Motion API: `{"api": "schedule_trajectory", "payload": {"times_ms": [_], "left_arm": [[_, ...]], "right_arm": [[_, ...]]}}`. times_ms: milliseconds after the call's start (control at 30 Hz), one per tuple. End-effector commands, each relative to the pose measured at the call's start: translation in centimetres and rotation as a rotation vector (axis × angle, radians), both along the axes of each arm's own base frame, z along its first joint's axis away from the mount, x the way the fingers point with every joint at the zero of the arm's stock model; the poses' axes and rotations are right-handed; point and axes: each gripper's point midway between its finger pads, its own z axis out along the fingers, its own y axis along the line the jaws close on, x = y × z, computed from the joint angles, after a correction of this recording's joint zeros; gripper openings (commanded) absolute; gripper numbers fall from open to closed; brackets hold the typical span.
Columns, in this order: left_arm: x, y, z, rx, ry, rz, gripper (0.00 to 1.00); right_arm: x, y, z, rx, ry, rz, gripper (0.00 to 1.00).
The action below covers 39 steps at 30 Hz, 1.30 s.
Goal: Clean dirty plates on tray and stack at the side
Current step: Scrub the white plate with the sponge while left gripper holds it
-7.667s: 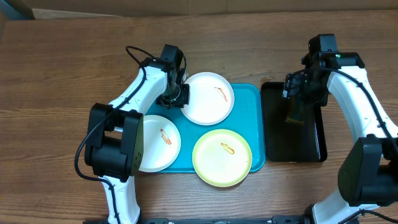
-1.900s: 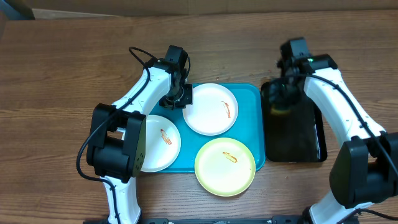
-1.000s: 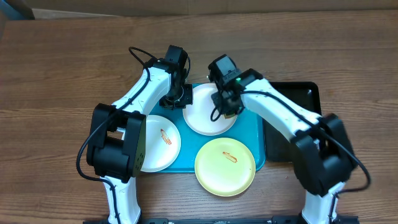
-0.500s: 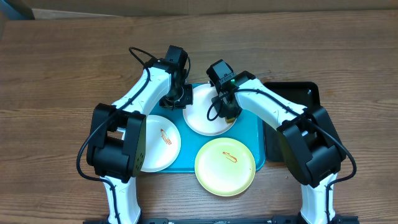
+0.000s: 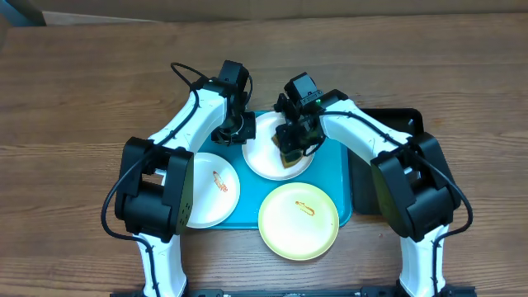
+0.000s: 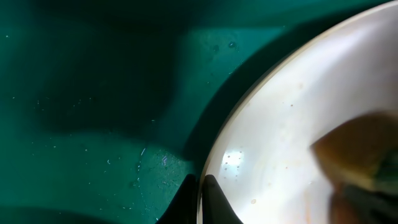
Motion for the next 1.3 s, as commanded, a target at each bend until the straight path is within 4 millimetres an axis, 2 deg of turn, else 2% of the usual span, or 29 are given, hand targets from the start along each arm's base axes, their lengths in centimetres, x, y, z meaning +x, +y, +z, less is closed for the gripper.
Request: {"api": "schedule_trajectory", "payload": {"times_ms": [0,100,167,233,333,433,533,767,833,967,1167,1267], "left_arm": [[-0.1,0.0,-0.4,0.001,0.01,0.019,0.04],[-0.3,0.1,-0.4,0.004,0.018,0.02,0.04],[-0.4,0.1,-0.4,0.005,0.021,0.02,0.04],[-0.4,0.1,-0.4,0.005,0.022,0.02,0.04],[-0.4,0.1,-0.4,0.005,0.021,0.02,0.04],[-0.4,0.1,-0.4,0.005,0.021,0.02,0.04],[-0.4,0.1,-0.4,0.005,0.02,0.02,0.04],[-0.4,0.1,-0.4,0.005,0.02,0.02,0.04],[-0.4,0.1,-0.4,0.005,0.02,0.02,0.04],[-0.4,0.1,-0.4,0.005,0.02,0.02,0.04],[-0.4,0.1,-0.4,0.005,0.02,0.02,0.04],[-0.4,0.1,-0.4,0.005,0.02,0.02,0.04]], "right_arm": [[-1.7,3.1,0.6,0.186,0.107,0.052,0.04],[0.1,4.1,4.4,0.298,0.076,0.058,0.04],[1.4,3.7,6.7,0.317,0.039,0.044,0.04],[3.1,1.7,9.2,0.28,-0.012,0.001,0.04],[3.6,-0.5,10.0,0.22,-0.051,-0.003,0.04],[3.2,-1.5,9.4,0.177,-0.037,0.004,0.04],[2.8,-2.4,7.6,0.103,-0.04,0.002,0.04],[2.3,-2.6,4.0,0.079,-0.064,0.007,0.04],[1.9,-3.3,2.3,0.045,-0.07,-0.002,0.04],[1.7,-4.3,0.5,0.002,-0.086,-0.014,0.04],[1.1,-3.4,-0.7,0.064,-0.071,-0.052,0.04],[0.5,-1.8,-0.2,0.175,-0.043,-0.04,0.04]]}}
